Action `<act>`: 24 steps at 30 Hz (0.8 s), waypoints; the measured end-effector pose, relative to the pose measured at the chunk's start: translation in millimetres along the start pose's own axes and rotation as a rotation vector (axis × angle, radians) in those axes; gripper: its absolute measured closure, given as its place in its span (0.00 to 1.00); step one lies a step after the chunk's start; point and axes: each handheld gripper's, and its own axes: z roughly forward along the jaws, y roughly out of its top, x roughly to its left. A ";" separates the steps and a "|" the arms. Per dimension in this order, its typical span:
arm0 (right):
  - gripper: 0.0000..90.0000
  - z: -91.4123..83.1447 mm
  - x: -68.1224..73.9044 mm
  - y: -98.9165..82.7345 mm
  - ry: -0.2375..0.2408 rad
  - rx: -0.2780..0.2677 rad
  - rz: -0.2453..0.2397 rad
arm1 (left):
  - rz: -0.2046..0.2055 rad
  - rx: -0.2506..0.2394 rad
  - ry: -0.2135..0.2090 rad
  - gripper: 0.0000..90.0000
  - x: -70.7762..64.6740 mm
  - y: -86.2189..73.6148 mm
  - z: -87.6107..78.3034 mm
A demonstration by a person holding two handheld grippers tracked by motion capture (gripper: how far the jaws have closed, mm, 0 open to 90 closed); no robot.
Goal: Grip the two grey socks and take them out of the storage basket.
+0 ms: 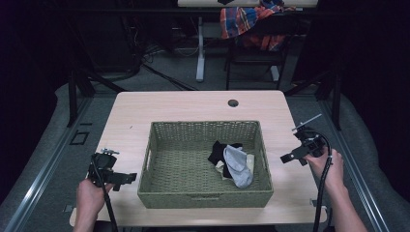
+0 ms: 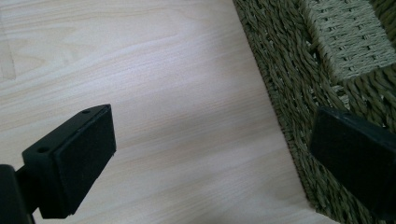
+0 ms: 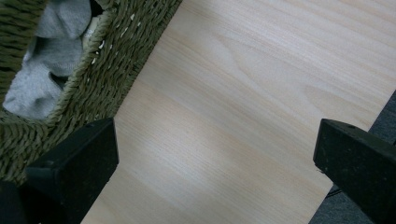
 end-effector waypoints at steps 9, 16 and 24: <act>0.00 -10.1 7.6 5.6 0.002 -0.010 -0.015 | 0.003 0.001 -0.002 0.01 -0.8 0.2 0.6; 0.00 -24.5 20.6 12.0 -0.009 -0.017 -0.056 | 0.002 0.001 -0.002 0.01 -0.9 0.2 0.7; 0.00 -43.5 35.1 18.8 0.003 -0.034 -0.091 | 0.001 0.001 -0.002 0.01 -1.1 0.2 0.7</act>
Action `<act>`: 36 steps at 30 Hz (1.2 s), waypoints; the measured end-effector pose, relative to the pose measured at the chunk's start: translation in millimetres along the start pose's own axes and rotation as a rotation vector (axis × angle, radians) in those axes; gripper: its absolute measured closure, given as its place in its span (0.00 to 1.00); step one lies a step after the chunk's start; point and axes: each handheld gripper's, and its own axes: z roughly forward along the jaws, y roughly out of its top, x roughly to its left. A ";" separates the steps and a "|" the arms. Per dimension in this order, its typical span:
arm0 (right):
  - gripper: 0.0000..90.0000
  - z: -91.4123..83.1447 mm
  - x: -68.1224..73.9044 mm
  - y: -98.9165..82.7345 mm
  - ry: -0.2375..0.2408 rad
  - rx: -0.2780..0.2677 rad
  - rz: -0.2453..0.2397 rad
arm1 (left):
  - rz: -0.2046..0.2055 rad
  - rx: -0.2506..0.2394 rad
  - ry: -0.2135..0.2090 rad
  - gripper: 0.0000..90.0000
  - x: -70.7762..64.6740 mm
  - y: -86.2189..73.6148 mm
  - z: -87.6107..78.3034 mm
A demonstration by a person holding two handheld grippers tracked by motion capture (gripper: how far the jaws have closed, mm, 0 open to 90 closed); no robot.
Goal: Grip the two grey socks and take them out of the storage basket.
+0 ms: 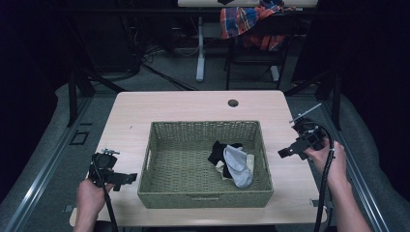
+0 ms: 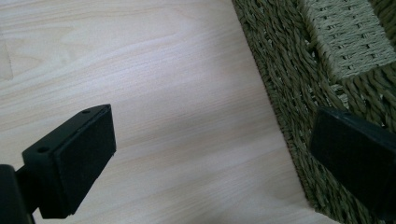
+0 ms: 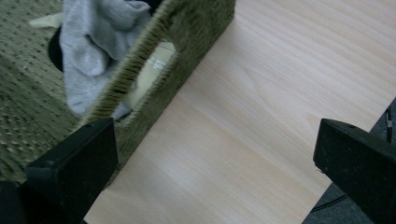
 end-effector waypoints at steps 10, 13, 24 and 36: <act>0.00 -14.6 18.9 13.3 0.029 -0.004 -0.057 | -0.002 0.001 0.001 0.01 0.1 -0.3 -0.2; 0.00 -18.5 24.8 18.8 0.038 -0.009 -0.069 | -0.004 0.001 0.001 0.01 0.3 -0.3 -0.1; 0.00 -22.0 56.1 48.1 0.073 0.001 -0.159 | -0.003 0.003 -0.001 0.01 1.7 -0.9 -0.7; 0.00 0.8 81.8 82.5 0.118 0.034 -0.209 | -0.006 0.000 0.002 0.01 2.6 -1.1 -0.6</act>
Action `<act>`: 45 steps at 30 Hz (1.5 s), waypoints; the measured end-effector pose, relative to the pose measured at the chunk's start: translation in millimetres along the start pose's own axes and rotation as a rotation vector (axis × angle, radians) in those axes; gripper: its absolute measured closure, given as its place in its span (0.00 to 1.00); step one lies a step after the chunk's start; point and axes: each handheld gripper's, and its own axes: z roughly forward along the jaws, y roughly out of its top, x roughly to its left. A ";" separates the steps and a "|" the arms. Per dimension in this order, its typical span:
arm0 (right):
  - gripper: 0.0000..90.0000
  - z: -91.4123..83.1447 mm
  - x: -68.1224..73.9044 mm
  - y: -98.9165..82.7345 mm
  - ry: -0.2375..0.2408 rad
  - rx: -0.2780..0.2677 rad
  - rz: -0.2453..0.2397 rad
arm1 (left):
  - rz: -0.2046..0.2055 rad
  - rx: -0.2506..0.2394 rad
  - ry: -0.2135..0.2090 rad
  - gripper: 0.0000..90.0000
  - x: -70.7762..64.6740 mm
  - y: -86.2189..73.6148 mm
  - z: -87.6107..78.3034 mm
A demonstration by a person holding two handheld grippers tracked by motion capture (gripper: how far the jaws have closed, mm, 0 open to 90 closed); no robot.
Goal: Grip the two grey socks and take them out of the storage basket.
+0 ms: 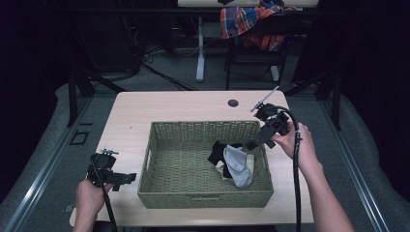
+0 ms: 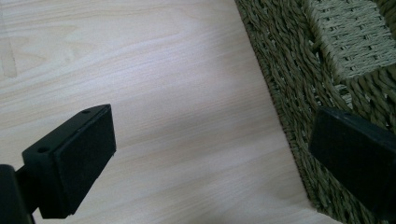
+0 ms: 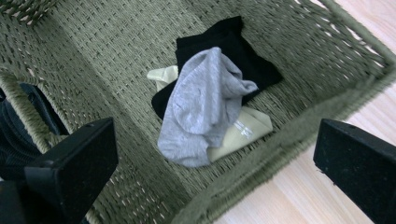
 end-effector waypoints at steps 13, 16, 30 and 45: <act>0.18 34.9 5.0 8.7 0.001 0.043 -0.005 | 0.000 -0.004 -0.003 0.01 0.3 0.2 -0.5; 0.27 47.4 4.5 9.2 -0.019 0.072 -0.011 | 0.001 0.000 -0.006 0.01 -0.1 0.5 -0.2; 0.54 76.7 9.5 8.4 -0.069 0.130 -0.002 | 0.005 0.000 -0.005 0.01 -0.9 0.5 -0.4; 0.92 83.2 10.6 6.2 -0.097 0.172 0.013 | 0.009 0.004 -0.004 0.01 -1.7 0.6 0.0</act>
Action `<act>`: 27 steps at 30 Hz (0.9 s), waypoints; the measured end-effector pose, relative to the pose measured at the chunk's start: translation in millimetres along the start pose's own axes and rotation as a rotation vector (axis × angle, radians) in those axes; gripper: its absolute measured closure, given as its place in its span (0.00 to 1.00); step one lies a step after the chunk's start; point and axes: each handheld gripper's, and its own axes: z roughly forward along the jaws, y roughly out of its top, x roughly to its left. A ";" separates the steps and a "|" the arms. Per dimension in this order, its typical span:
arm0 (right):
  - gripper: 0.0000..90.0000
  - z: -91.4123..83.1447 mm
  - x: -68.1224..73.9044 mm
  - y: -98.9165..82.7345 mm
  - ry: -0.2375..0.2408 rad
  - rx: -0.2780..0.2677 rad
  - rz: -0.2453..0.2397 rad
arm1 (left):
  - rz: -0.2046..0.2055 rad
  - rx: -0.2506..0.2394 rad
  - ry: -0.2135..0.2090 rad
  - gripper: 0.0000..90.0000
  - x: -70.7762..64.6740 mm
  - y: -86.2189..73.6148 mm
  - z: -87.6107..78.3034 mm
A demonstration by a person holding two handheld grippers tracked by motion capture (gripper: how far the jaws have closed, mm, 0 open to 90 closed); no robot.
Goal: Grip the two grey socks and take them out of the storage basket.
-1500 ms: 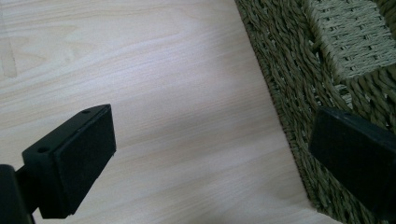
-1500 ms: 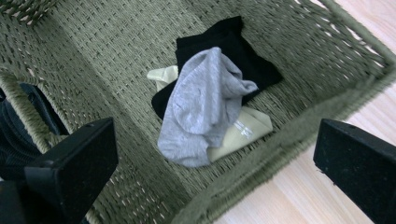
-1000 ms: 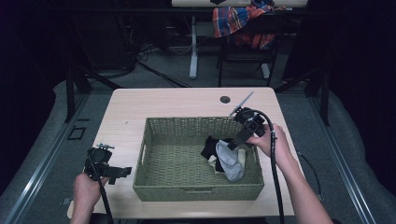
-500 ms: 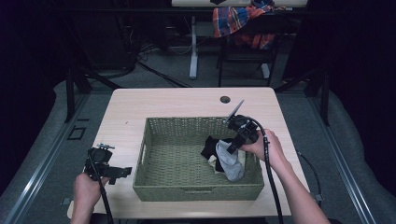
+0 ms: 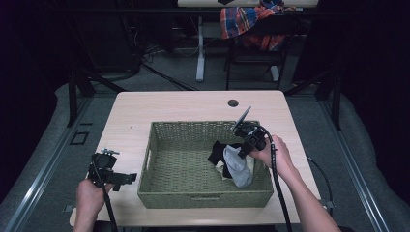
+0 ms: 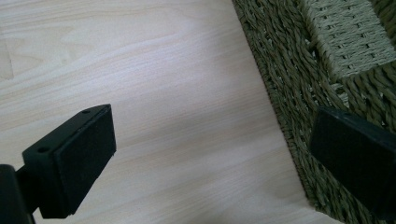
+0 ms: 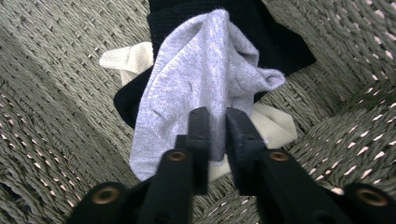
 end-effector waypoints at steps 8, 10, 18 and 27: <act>0.94 -18.7 5.1 -2.7 0.008 -0.063 -0.008 | 0.002 0.000 0.002 0.01 -0.1 0.0 -0.1; 0.95 -29.2 6.6 -4.5 0.011 -0.095 -0.009 | 0.002 0.000 0.002 0.01 -0.1 0.0 -0.3; 0.95 -52.2 6.5 -10.1 0.015 -0.162 -0.020 | 0.001 -0.002 0.005 0.01 0.2 0.0 -0.5; 0.95 -72.5 4.9 -17.2 0.014 -0.208 -0.020 | -0.007 -0.006 0.006 0.01 0.4 -0.2 -0.7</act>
